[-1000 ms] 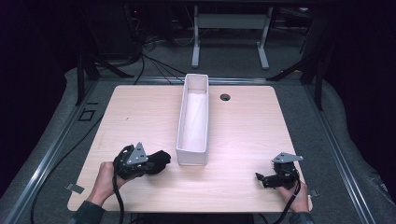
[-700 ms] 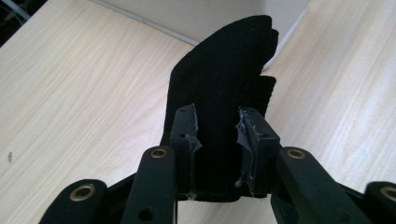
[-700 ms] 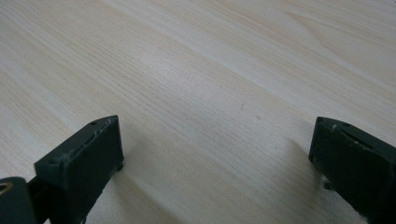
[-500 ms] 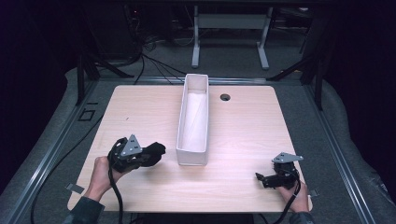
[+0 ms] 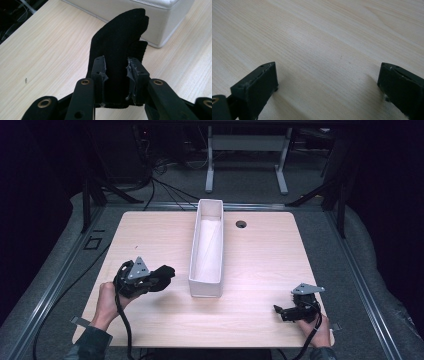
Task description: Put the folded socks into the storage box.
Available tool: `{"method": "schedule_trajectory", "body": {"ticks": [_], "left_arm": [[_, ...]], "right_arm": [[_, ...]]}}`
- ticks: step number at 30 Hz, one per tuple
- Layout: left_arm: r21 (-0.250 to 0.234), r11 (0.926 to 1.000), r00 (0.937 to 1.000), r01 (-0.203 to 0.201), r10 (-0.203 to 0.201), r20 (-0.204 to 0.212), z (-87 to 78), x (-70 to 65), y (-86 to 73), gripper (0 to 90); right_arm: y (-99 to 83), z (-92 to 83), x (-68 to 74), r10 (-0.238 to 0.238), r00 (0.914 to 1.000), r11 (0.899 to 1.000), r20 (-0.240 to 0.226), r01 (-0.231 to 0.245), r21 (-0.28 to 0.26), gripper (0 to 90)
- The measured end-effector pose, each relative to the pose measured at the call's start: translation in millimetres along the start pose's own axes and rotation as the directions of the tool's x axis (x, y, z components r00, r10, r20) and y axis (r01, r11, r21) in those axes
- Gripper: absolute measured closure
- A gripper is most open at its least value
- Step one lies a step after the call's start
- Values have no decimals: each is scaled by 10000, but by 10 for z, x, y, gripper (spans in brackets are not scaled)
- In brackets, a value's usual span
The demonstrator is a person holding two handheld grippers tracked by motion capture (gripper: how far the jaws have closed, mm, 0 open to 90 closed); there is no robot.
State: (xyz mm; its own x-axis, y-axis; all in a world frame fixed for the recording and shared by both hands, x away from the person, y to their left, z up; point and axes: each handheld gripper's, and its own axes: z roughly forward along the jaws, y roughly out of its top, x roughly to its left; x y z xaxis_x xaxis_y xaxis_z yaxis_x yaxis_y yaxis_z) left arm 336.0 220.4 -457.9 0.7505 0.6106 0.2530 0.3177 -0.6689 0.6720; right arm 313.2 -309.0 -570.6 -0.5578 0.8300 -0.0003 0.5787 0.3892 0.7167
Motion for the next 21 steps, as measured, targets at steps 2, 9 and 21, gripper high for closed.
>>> {"method": "schedule_trajectory", "body": {"ticks": [2,9,21], "left_arm": [[-61,10000,10000,60,-60,-43,-5,17,11,700],[-132,9997,9997,202,-204,-105,-26,71,61,701],[-281,9992,9992,291,-299,-282,-71,162,191,701]], "right_arm": [[0,0,0,-1,10000,10000,-2,1,0,22],[0,0,0,2,10000,10000,1,-2,1,22],[0,0,-1,-2,10000,10000,-3,2,0,23]]}}
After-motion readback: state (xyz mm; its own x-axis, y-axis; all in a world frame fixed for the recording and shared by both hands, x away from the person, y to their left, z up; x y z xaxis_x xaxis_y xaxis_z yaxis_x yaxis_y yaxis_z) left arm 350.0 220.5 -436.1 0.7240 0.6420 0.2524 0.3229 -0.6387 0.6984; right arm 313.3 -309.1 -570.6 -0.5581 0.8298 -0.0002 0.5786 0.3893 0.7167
